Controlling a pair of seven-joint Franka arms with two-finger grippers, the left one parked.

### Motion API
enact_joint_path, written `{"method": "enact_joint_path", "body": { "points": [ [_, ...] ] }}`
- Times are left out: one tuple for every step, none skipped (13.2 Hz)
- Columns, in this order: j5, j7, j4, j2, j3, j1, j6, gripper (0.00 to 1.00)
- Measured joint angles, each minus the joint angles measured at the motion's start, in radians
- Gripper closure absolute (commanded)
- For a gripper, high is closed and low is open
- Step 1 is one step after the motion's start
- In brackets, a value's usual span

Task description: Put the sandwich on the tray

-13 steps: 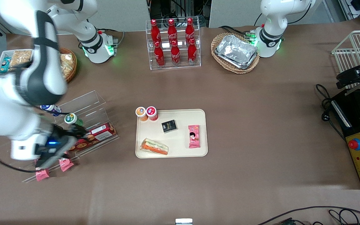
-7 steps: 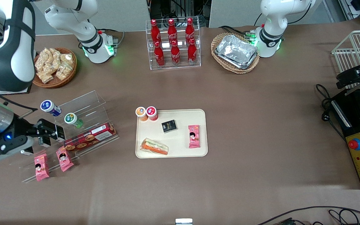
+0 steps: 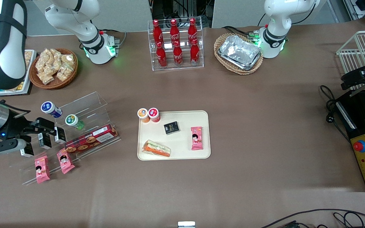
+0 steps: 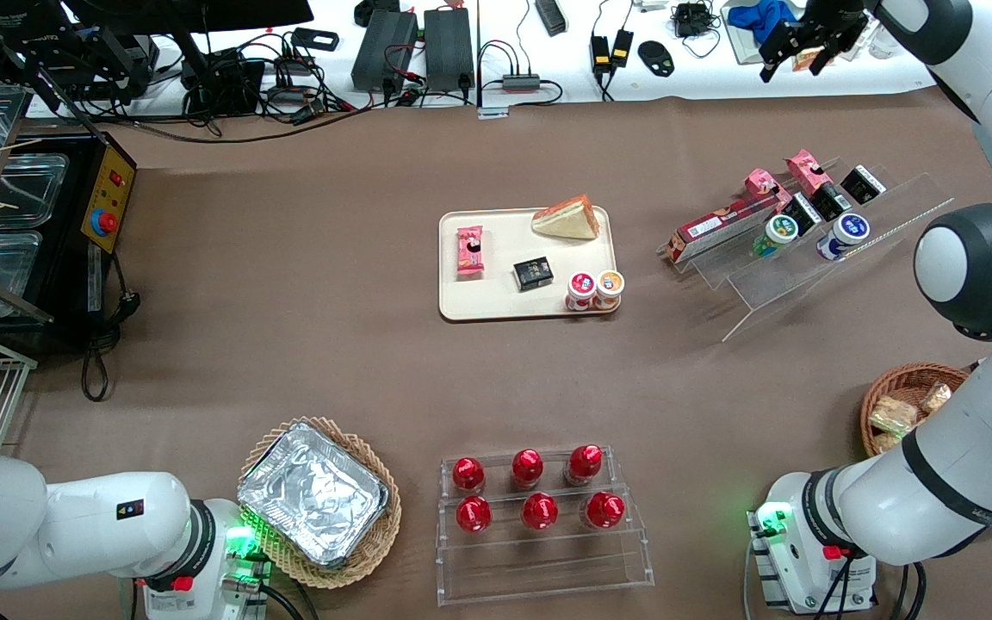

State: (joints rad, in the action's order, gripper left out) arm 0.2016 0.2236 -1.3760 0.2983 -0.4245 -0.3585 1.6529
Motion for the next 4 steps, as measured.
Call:
{"method": "enact_joint_path", "body": {
  "points": [
    [0.000,-0.046,0.001,-0.002,0.038,0.039,-0.011,0.00],
    [0.000,-0.073,0.001,-0.005,0.097,0.093,-0.018,0.00],
    [0.000,-0.087,0.001,-0.008,0.164,0.152,-0.020,0.00],
    [-0.001,-0.093,0.001,-0.010,0.225,0.206,-0.021,0.00]
  ]
}}
